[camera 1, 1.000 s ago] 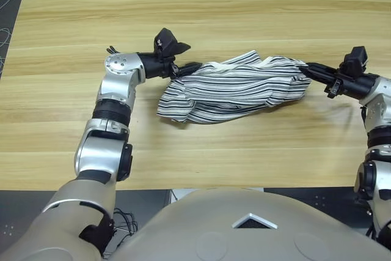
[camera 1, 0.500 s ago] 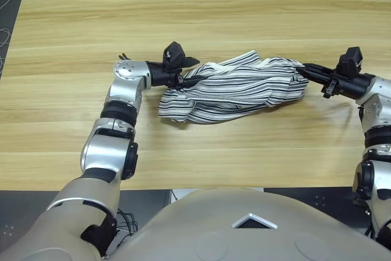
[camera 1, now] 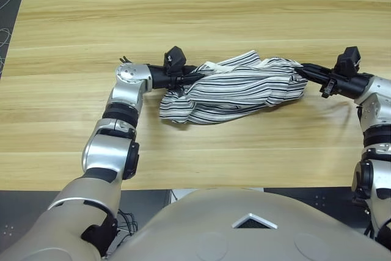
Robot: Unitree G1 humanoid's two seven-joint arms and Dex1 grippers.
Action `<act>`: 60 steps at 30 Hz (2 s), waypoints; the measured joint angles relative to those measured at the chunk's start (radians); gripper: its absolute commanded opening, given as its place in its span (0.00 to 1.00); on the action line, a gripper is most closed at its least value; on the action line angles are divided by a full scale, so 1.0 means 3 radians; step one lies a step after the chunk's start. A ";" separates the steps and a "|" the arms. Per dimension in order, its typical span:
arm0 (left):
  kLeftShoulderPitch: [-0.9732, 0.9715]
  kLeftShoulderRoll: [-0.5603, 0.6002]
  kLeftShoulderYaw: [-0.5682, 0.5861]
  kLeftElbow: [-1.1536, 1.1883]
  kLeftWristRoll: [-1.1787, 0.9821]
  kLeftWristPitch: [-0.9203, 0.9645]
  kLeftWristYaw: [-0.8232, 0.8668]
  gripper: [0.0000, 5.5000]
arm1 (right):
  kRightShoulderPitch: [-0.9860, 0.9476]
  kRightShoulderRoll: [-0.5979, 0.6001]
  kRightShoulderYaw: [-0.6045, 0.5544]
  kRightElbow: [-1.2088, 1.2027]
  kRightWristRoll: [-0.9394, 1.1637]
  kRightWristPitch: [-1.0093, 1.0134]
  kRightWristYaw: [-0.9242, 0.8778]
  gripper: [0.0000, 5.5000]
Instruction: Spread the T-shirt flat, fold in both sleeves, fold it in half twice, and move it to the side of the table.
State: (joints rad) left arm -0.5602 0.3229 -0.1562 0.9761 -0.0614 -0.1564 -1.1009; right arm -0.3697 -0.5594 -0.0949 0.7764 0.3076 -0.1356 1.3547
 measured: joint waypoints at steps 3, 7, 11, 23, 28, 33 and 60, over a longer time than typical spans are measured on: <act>0.0000 0.0000 0.0010 0.0000 -0.0001 -0.0002 0.0000 0.02 | 0.0000 0.0001 0.0004 0.0000 0.0000 0.0000 0.0000 0.02; -0.0001 0.0010 0.0025 -0.0035 -0.0004 -0.0012 0.0000 0.02 | 0.0000 0.0005 0.0008 -0.0004 0.0000 0.0000 0.0000 0.02; -0.0013 0.0060 0.0097 -0.0177 -0.0022 -0.0010 -0.0002 0.02 | 0.0000 0.0007 0.0025 -0.0010 0.0000 0.0000 0.0001 0.02; 0.0526 0.0476 0.0160 -0.1866 -0.0322 0.0248 -0.0278 0.02 | -0.0040 0.0054 0.0059 -0.0122 0.0025 0.0028 -0.0044 0.02; 0.0597 0.0643 0.0328 -0.2383 -0.0675 0.0437 -0.0343 0.02 | -0.0417 0.0322 -0.0121 -0.0148 0.0166 0.0144 -0.0482 0.02; 0.0743 0.0798 0.0398 -0.2813 -0.0842 0.0499 -0.0449 0.02 | -0.0536 0.0491 -0.0080 -0.0234 0.0168 0.0208 -0.0507 0.02; 0.1705 0.1301 -0.0234 -0.3414 -0.0230 0.0223 -0.0437 0.19 | -0.0059 0.0156 -0.0051 -0.0608 0.0362 0.0458 0.0208 0.02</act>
State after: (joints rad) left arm -0.0486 0.7133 -0.2264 -0.0482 -0.1304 -0.0895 -1.2319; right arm -0.3874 -0.5125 -0.1103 0.5940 0.4163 0.0018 1.4171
